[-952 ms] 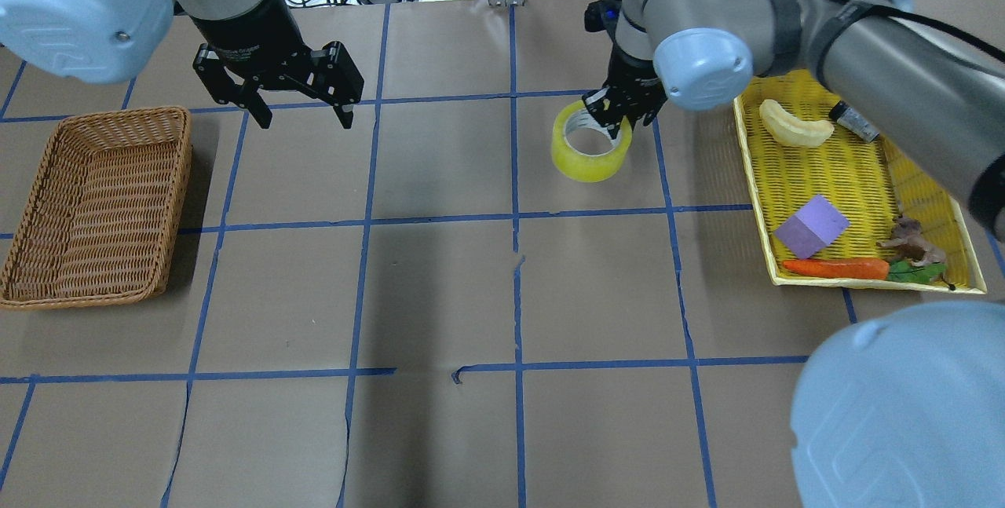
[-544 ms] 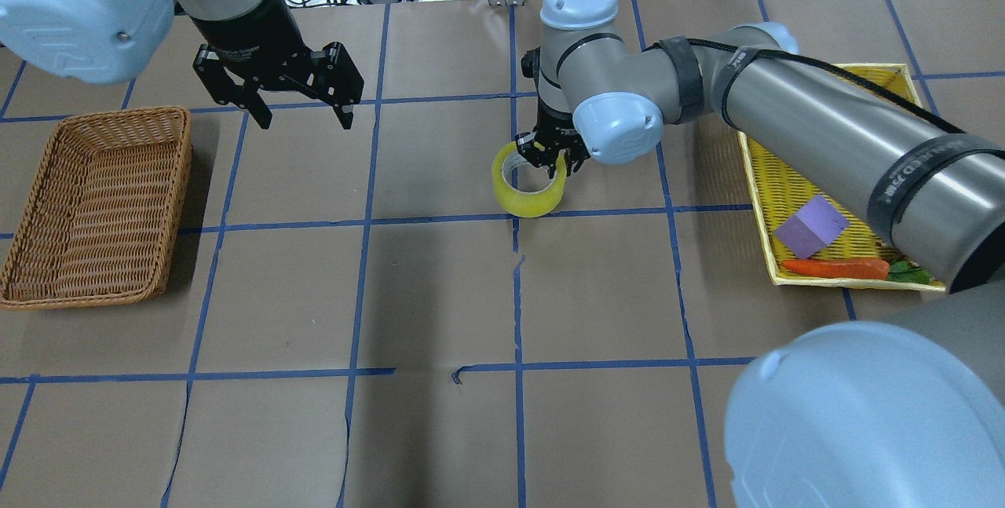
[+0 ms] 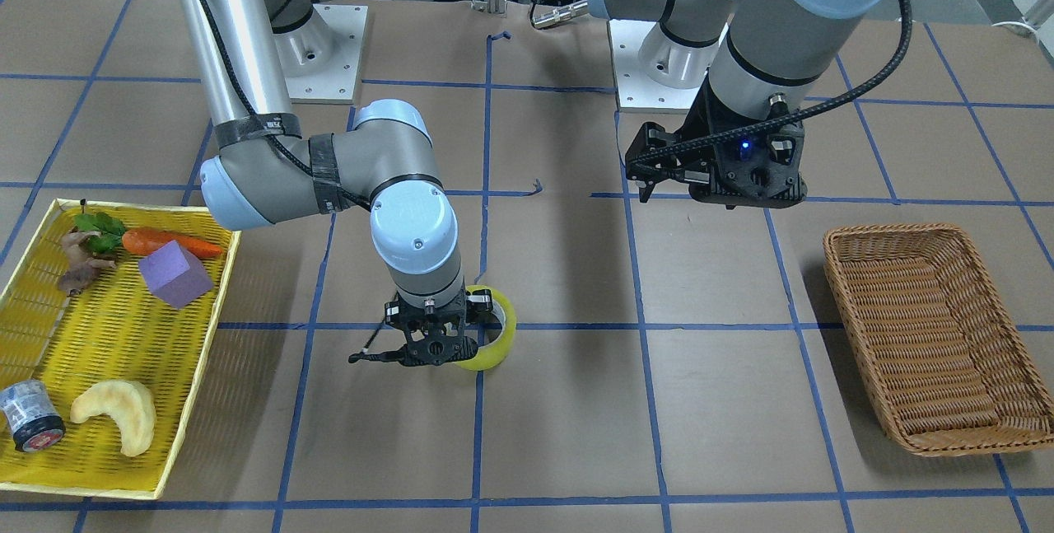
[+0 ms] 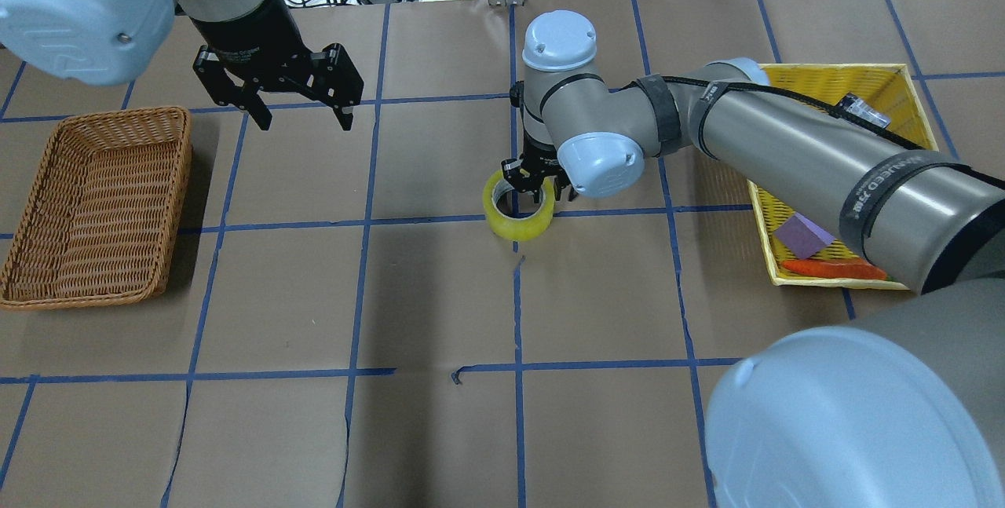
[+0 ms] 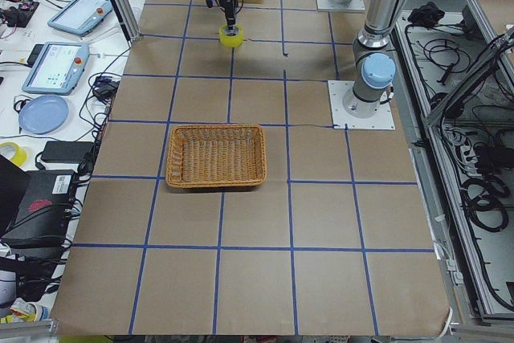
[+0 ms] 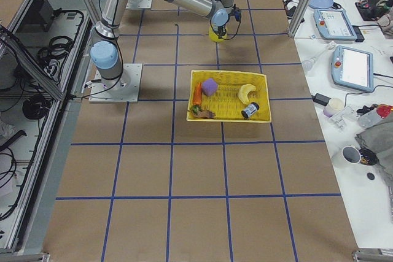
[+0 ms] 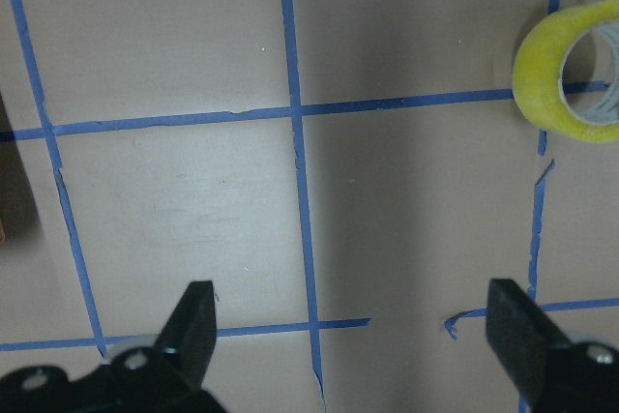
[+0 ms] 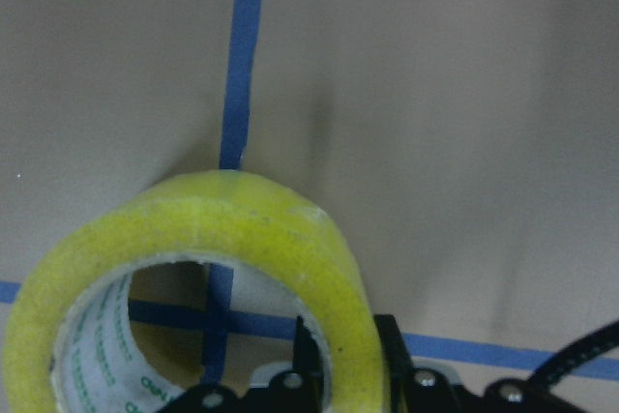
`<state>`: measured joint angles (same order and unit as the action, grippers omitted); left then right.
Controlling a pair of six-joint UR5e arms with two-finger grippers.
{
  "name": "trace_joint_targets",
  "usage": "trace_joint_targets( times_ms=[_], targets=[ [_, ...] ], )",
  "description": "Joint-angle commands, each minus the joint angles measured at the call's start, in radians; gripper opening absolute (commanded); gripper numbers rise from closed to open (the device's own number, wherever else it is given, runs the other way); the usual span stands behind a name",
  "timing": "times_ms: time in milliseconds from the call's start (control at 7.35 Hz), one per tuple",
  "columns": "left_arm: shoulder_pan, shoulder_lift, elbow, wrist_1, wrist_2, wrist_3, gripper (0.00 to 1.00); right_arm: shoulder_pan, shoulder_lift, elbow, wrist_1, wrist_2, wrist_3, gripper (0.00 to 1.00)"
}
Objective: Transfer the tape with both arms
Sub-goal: 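Release the tape roll on the table and raise the right gripper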
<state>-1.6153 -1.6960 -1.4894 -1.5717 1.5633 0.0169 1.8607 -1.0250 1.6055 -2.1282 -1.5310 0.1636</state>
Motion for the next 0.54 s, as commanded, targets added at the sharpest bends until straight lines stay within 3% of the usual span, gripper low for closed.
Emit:
trace_joint_targets(
  times_ms=[0,408],
  targets=[
    [0.0,0.004,-0.012,0.002,0.001,0.0,1.0,-0.001,-0.03,-0.069,0.033,-0.015,-0.01,1.0],
    [-0.015,-0.023,-0.003,0.071,-0.003,-0.031,1.0,-0.05,-0.205,-0.134,0.267,-0.017,-0.044,1.0]
  ],
)
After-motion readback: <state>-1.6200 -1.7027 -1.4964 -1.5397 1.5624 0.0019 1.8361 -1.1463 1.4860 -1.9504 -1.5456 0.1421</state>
